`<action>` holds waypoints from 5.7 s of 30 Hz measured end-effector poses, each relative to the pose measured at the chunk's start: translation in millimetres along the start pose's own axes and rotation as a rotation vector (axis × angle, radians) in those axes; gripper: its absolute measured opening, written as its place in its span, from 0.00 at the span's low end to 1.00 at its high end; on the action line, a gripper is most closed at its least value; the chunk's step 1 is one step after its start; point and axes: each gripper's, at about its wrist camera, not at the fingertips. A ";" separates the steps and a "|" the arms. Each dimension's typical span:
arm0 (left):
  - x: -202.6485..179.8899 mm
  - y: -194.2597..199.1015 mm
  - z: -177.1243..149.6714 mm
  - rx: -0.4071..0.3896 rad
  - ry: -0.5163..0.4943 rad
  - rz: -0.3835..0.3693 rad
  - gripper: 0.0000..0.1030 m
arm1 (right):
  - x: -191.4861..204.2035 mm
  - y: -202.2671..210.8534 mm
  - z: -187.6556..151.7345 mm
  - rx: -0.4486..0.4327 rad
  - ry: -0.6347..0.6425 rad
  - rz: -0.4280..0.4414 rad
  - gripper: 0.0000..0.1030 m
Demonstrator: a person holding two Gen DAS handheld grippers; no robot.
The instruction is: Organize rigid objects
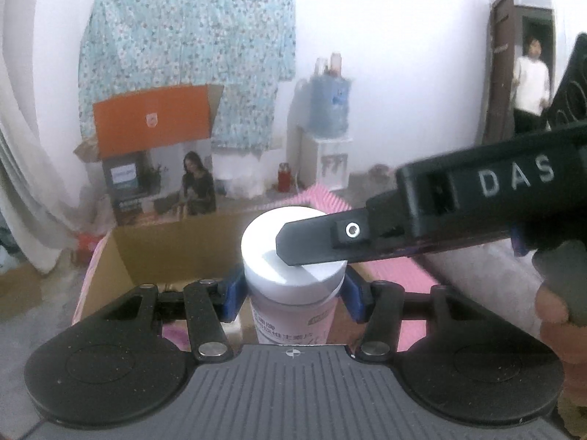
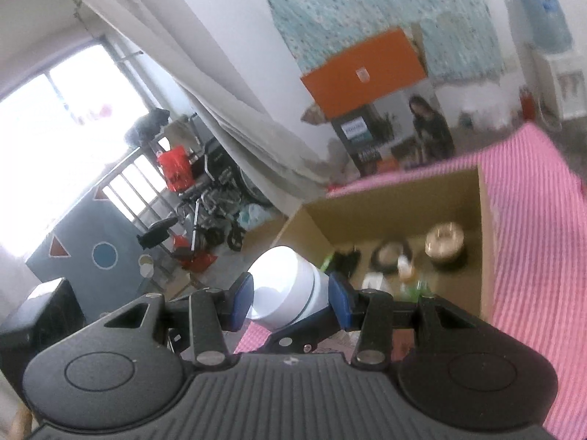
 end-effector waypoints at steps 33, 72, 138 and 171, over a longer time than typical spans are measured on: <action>-7.8 -132.7 12.1 0.290 0.061 -0.099 0.56 | -98.0 -48.2 34.1 0.109 -0.026 -0.162 0.49; 58.8 -0.3 -20.0 0.139 0.224 0.182 1.00 | -23.1 22.1 -24.4 -0.152 -0.021 -0.339 1.00; 72.0 -12.1 -30.9 0.263 0.186 0.305 1.00 | 11.8 -73.9 -42.3 0.032 0.075 -0.641 1.00; 70.1 -13.4 -30.4 0.267 0.187 0.307 1.00 | 8.5 -73.8 -42.1 0.033 0.070 -0.643 1.00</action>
Point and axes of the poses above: each gripper's, at about its wrist camera, not at the fingertips, and y roughly against the way its jaws point, x to its left, z to its top, and after that the axes turned 8 degrees about x, right-handed
